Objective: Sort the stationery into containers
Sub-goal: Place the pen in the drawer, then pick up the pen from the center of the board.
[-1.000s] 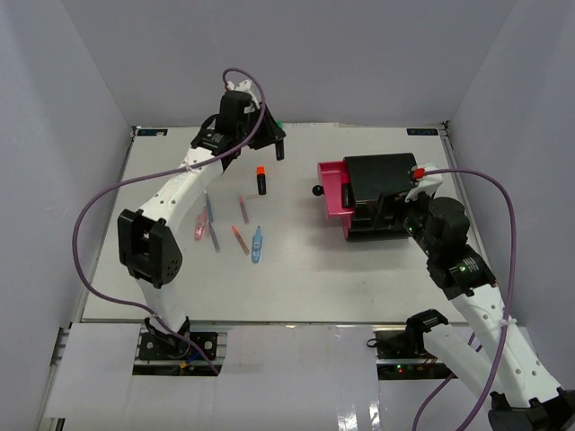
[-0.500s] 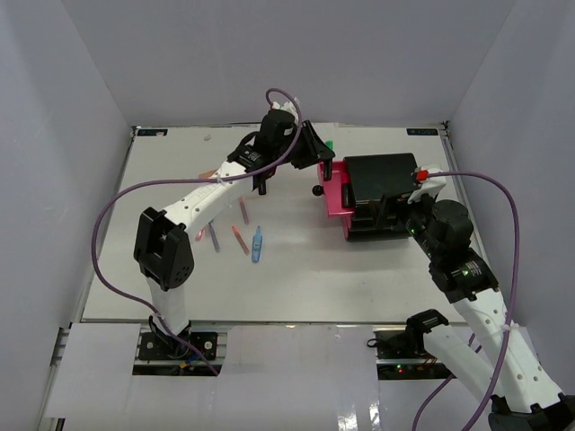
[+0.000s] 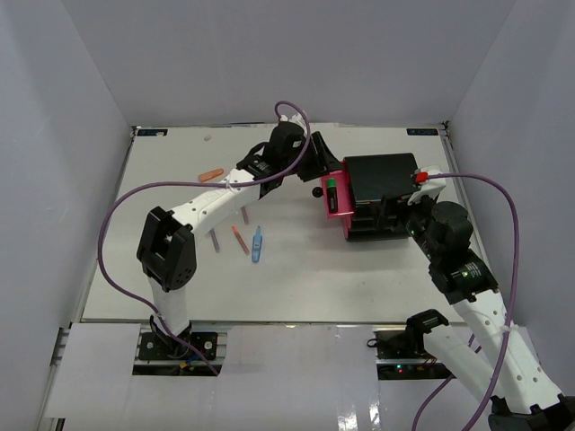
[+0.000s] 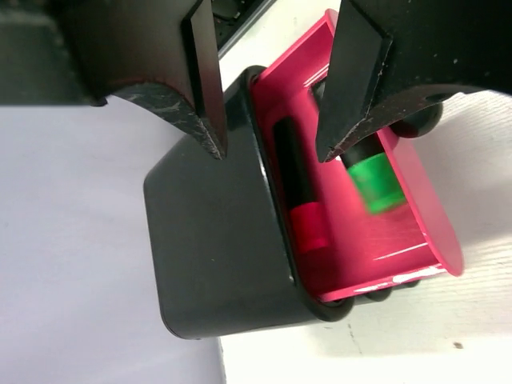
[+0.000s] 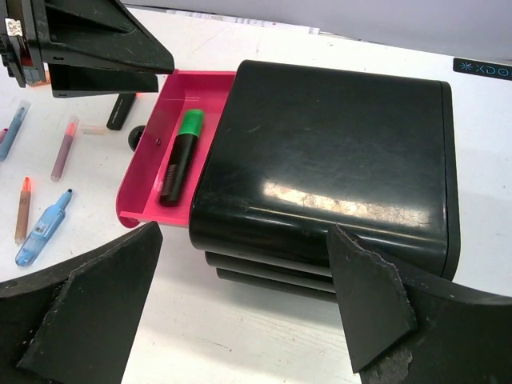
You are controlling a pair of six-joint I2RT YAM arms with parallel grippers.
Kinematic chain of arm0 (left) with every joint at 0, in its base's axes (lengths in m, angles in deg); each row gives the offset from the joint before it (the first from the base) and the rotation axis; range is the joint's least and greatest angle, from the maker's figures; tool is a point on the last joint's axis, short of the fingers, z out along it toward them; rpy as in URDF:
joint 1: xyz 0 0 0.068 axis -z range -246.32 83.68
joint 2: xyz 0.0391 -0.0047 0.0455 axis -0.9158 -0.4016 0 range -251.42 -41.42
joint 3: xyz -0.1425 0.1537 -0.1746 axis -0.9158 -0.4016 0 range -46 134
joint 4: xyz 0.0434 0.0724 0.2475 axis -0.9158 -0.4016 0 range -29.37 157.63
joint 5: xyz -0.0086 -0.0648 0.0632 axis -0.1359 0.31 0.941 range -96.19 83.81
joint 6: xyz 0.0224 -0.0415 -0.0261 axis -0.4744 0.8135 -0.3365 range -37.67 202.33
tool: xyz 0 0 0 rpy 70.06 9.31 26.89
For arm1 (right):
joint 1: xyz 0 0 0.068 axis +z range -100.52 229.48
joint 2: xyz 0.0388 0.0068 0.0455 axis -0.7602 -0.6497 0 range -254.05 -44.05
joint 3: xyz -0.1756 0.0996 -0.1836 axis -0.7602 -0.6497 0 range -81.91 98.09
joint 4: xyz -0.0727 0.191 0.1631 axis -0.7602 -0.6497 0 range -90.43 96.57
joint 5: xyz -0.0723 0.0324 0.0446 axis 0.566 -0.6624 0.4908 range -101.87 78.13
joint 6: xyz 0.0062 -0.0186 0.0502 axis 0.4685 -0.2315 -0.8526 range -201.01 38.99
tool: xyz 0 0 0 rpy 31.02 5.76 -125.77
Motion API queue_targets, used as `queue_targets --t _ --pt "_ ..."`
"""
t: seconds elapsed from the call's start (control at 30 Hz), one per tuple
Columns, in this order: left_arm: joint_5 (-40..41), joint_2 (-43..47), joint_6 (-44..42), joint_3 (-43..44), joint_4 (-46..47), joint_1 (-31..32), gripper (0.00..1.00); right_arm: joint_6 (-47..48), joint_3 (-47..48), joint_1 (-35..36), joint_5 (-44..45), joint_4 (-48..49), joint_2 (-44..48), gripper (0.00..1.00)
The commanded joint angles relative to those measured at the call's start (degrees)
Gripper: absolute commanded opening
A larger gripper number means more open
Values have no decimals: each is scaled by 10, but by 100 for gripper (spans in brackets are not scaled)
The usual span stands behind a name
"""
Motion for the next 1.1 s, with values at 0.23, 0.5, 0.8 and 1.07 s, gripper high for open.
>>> queue_targets --t 0.23,0.5,0.8,1.07 --pt "117 57 -94 14 -47 -6 64 7 -4 3 8 13 7 90" --pt "223 65 -186 13 -114 -77 67 6 -2 3 7 14 1 90" --pt "219 -68 -219 61 -142 -142 69 5 -4 2 6 12 -8 90" --pt "238 -174 -232 118 -139 -151 70 2 -7 3 4 11 -10 90"
